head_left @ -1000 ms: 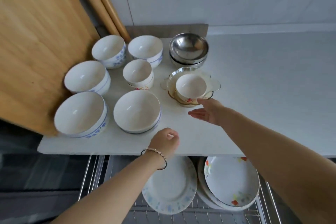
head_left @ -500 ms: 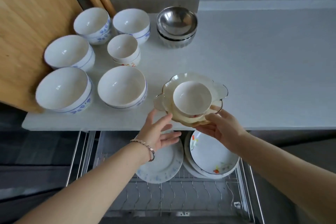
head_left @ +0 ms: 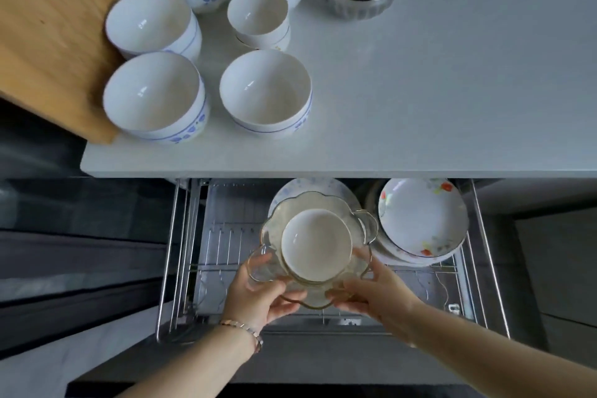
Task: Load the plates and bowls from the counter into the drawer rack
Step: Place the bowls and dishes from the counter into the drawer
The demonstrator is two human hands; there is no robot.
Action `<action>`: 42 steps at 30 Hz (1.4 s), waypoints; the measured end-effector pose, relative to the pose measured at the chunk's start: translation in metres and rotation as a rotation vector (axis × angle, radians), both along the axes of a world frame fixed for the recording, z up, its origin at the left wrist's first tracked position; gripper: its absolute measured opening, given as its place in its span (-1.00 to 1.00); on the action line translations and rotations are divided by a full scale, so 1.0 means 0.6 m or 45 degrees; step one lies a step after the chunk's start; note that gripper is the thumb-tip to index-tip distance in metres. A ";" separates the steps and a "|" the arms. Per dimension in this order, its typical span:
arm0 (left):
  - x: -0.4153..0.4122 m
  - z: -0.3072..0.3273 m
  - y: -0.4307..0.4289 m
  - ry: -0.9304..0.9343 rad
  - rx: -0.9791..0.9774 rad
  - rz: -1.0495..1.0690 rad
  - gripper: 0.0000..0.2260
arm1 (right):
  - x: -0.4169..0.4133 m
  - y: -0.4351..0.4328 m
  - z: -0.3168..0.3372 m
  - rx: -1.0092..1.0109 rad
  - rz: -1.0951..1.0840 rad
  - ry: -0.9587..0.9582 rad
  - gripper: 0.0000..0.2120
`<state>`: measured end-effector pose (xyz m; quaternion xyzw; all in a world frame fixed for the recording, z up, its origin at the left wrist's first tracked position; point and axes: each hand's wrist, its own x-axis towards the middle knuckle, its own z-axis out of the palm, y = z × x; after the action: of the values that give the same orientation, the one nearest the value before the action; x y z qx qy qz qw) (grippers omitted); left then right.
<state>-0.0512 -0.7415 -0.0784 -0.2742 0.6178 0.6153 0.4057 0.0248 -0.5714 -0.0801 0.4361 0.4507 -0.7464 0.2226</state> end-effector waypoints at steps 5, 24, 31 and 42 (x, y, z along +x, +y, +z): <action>-0.093 -0.088 -0.091 -0.015 -0.207 -0.030 -0.61 | -0.102 -0.112 -0.102 -0.062 -0.088 -0.095 -0.49; -0.281 -0.294 -0.196 -0.030 -0.494 -0.205 -0.67 | -0.346 -0.277 -0.376 0.152 -0.429 -0.237 -0.60; -0.271 -0.275 -0.191 0.018 -0.473 -0.248 -0.69 | -0.336 -0.266 -0.381 0.264 -0.165 -0.263 -0.69; -0.264 -0.131 -0.157 0.299 -0.420 -0.201 -0.76 | -0.301 -0.211 -0.233 0.474 0.408 -0.213 -0.75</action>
<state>-0.2096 -0.8356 -0.1569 -0.2140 0.7727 0.5000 0.3273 -0.1557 -0.6978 -0.2198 0.4527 0.6237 -0.5673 0.2903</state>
